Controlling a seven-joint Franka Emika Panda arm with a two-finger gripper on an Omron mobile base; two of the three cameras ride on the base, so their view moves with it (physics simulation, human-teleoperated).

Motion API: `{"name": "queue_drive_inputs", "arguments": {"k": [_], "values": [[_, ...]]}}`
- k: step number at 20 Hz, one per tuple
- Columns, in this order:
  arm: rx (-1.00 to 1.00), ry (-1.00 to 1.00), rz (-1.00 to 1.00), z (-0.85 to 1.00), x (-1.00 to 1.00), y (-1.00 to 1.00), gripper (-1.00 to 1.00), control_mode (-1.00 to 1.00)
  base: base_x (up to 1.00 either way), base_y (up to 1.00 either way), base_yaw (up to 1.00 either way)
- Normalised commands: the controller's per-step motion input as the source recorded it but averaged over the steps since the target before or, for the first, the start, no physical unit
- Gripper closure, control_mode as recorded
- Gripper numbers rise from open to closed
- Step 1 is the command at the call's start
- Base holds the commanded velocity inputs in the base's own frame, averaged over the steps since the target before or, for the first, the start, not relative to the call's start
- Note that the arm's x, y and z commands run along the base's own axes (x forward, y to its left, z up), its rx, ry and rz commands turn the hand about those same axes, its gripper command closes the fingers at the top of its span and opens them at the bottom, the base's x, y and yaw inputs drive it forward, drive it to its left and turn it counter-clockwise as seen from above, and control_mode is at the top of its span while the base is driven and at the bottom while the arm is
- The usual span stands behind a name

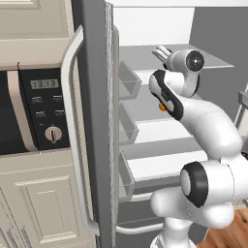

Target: Place the cold items (eggplant and orange) from the fridge in one tupperware on the dining counter. Place the warm items (hot dog and kebab skewer) in the stove area in another tupperware.

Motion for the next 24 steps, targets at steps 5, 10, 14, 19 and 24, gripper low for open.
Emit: {"name": "queue_drive_inputs", "arguments": {"k": [5,10,14,19,24], "values": [[0.0,-0.06,0.0,0.62,-1.0,-0.03,1.0,-1.0,0.0,0.0,0.0],[0.0,0.0,0.0,0.44,-1.0,-0.11,1.0,-1.0,0.0,0.0,0.0],[-0.2,0.26,0.0,-0.22,-1.0,-0.07,1.0,-1.0,0.0,0.0,0.0],[-0.4,0.3,-0.03,-1.0,-0.99,0.0,1.0,-1.0,0.0,0.0,0.0],[-0.06,0.34,0.03,-1.0,-0.48,0.02,1.0,-1.0,0.0,0.0,0.0]]}}
